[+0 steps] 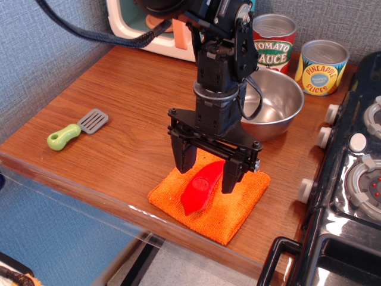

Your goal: Place the red pepper on top of the orange towel

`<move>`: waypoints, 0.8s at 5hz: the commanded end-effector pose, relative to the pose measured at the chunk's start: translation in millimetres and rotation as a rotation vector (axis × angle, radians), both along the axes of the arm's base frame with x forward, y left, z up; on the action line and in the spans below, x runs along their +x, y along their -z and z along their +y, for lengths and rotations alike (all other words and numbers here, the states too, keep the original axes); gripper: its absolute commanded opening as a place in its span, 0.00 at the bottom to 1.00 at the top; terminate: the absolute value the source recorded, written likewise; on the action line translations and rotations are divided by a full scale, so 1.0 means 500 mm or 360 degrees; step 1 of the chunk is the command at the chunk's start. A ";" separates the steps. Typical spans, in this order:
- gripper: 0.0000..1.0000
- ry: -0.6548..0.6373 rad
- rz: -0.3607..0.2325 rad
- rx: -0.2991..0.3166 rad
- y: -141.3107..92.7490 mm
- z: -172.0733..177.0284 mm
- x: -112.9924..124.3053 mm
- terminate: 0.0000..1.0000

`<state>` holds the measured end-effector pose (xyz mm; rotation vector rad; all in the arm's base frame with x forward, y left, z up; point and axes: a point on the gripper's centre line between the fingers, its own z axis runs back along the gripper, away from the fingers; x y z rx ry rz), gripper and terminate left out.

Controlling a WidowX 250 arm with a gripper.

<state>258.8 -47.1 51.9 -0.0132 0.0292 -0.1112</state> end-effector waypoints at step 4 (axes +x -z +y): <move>1.00 -0.0112 -0.0132 0.0007 -0.104 0.069 0.000 0.00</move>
